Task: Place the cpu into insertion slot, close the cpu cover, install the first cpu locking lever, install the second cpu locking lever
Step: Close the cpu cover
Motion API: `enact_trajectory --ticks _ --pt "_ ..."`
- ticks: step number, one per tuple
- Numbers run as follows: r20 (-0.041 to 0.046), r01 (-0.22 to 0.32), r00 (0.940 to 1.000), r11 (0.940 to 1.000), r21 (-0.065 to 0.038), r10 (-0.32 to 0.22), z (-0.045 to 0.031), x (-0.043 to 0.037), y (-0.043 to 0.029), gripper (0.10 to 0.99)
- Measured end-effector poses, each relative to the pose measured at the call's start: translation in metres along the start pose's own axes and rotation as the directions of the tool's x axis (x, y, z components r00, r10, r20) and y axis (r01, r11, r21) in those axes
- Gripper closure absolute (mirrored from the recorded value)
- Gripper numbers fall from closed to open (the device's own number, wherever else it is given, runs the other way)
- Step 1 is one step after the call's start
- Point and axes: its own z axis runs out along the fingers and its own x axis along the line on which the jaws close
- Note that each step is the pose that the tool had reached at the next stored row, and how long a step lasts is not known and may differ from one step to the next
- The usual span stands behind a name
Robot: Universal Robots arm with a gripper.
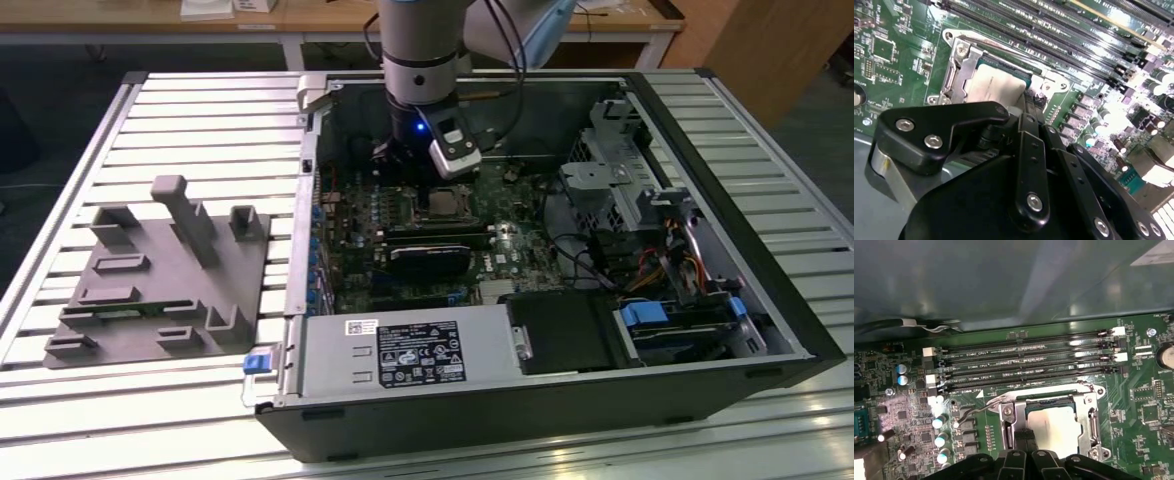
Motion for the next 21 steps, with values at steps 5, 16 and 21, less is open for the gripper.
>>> enact_trajectory --ticks 5,16,21 --pt "0.0011 0.0 1.0 1.0 0.0 0.0 -0.0106 -0.0007 -0.0001 0.98" --pt "0.0028 0.0 1.0 1.0 0.0 0.0 -0.0175 -0.0085 0.001 0.98" --pt "0.0026 0.0 1.0 1.0 0.0 0.0 -0.0167 -0.0222 0.0029 0.98"
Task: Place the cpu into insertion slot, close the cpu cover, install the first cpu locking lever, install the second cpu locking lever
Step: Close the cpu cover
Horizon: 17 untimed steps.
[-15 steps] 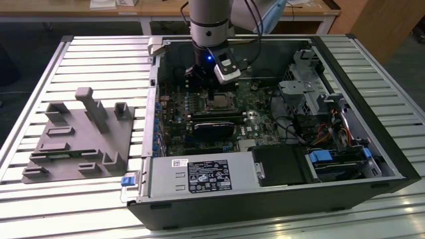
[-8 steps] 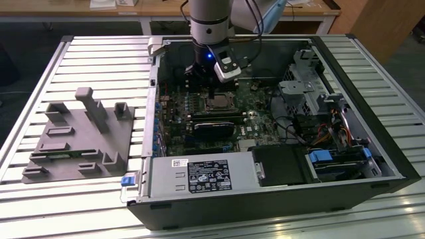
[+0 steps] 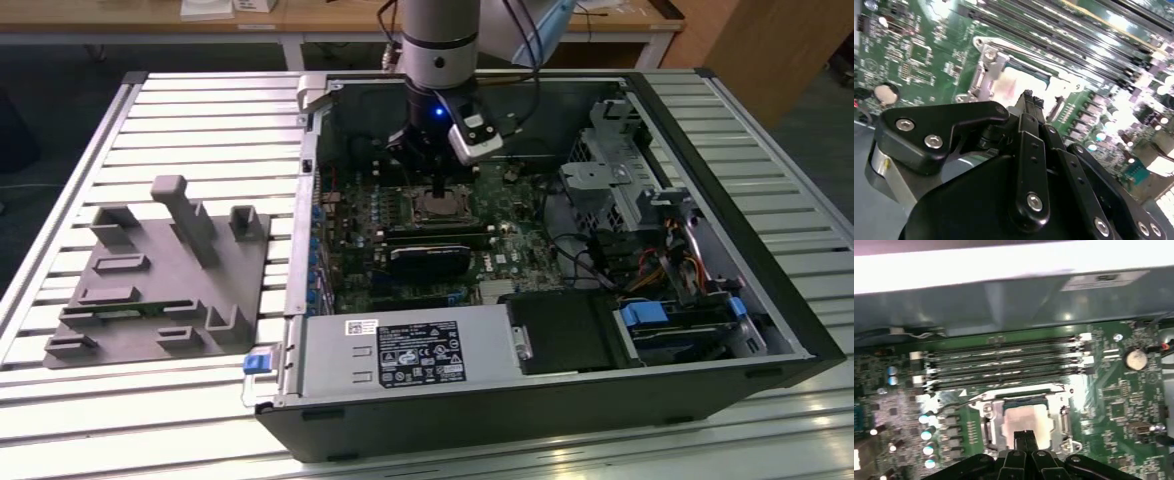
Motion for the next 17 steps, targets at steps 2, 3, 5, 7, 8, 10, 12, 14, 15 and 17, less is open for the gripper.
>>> enact_trajectory --ticks 2,3,5,7,8,10,12,14,15,17 --pt "0.0 0.0 1.0 1.0 0.0 0.0 0.0002 -0.0033 0.0004 0.98" --pt "0.0 0.0 1.0 1.0 0.0 0.0 0.0003 -0.0043 0.0005 0.98" --pt "0.0 0.0 1.0 1.0 0.0 0.0 0.0002 -0.0046 0.0006 0.98" --pt "0.0 0.0 1.0 1.0 0.0 0.0 -0.0021 -0.0048 0.0007 0.98" --pt "0.0001 0.0 1.0 1.0 0.0 0.0 -0.0043 -0.005 0.0007 0.98" --pt "0.0 0.0 1.0 1.0 0.0 0.0 -0.0093 -0.0053 0.0006 0.98" --pt "0.0 0.0 1.0 1.0 0.0 0.0 -0.014 -0.0056 0.0006 0.98" --pt "0.0 0.0 1.0 1.0 0.0 0.0 -0.0156 -0.0057 0.0006 0.98" --pt "0.0001 0.0 1.0 1.0 0.0 0.0 -0.0156 -0.0057 0.0006 0.98" --pt "0.0 0.0 1.0 1.0 0.0 0.0 -0.0163 -0.0058 0.0006 0.98"
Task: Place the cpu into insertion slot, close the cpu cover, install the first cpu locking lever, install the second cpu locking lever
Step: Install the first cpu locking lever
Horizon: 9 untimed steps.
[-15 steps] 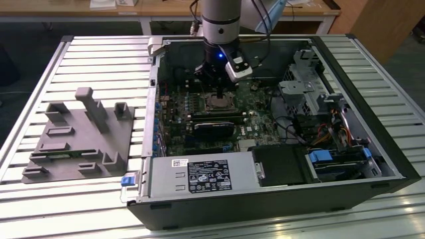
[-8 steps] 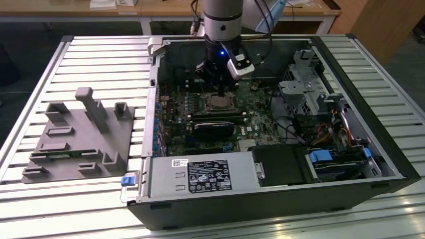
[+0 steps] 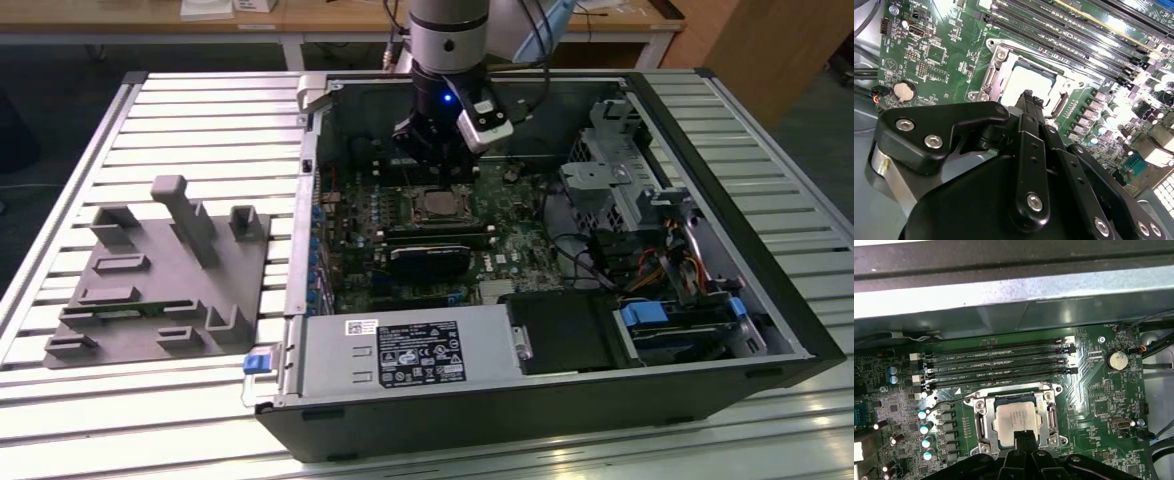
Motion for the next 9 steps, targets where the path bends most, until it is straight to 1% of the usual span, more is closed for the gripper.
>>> enact_trajectory --ticks 9 --pt "0.0 0.0 1.0 1.0 0.0 0.0 -0.001 0.0 0.0 0.98"
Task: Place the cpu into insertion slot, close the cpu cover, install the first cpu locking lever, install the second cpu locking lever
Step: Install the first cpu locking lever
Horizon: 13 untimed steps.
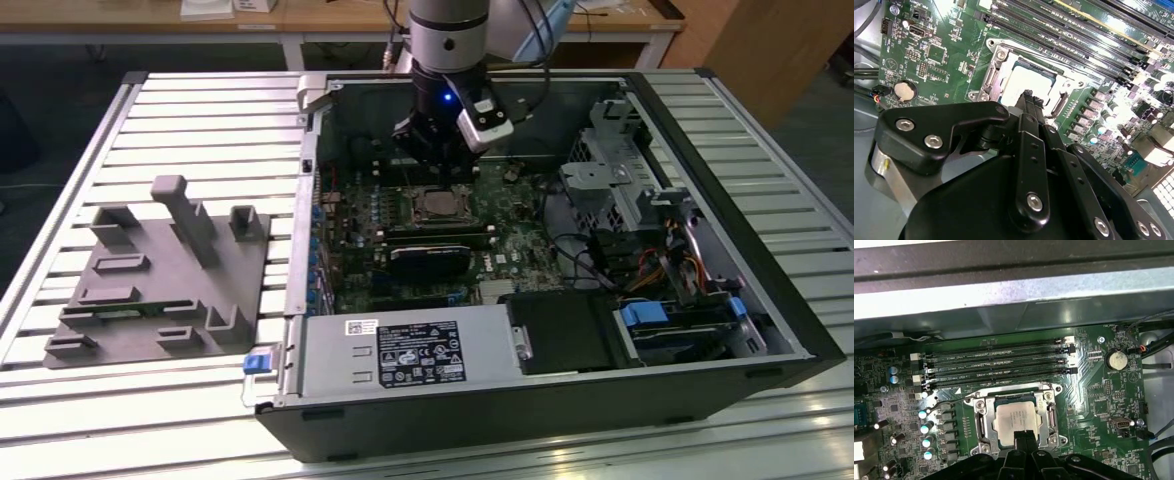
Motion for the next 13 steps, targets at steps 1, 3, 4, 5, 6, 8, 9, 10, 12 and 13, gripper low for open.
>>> enact_trajectory --ticks 1,3,4,5,6,8,9,10,12,13 --pt "0.0 0.0 1.0 1.0 0.0 0.0 -0.0001 0.0004 -0.0001 0.98" --pt "0.0 0.0 1.0 1.0 0.0 0.0 -0.0002 0.0018 -0.0003 0.98" --pt "0.0 0.0 1.0 1.0 0.0 0.0 -0.0002 0.0029 -0.0004 0.98" --pt "0.0 0.0 1.0 1.0 0.0 0.0 -0.0003 0.0042 -0.0006 0.98" --pt "0.0 0.0 1.0 1.0 0.0 0.0 -0.0004 0.0061 -0.0009 0.98" --pt "0.0 0.0 1.0 1.0 0.0 0.0 -0.0008 0.0113 -0.0016 0.98" --pt "0.0 0.0 1.0 1.0 0.0 0.0 -0.0009 0.0143 -0.002 0.98" --pt "0.0 0.0 1.0 1.0 0.0 0.0 -0.0011 0.0172 -0.0025 0.98" --pt "0.0 0.0 1.0 1.0 0.0 0.0 -0.0015 0.0229 -0.0033 0.98" --pt "0.0 0.0 1.0 1.0 0.0 0.0 -0.0017 0.0256 -0.0037 0.98"
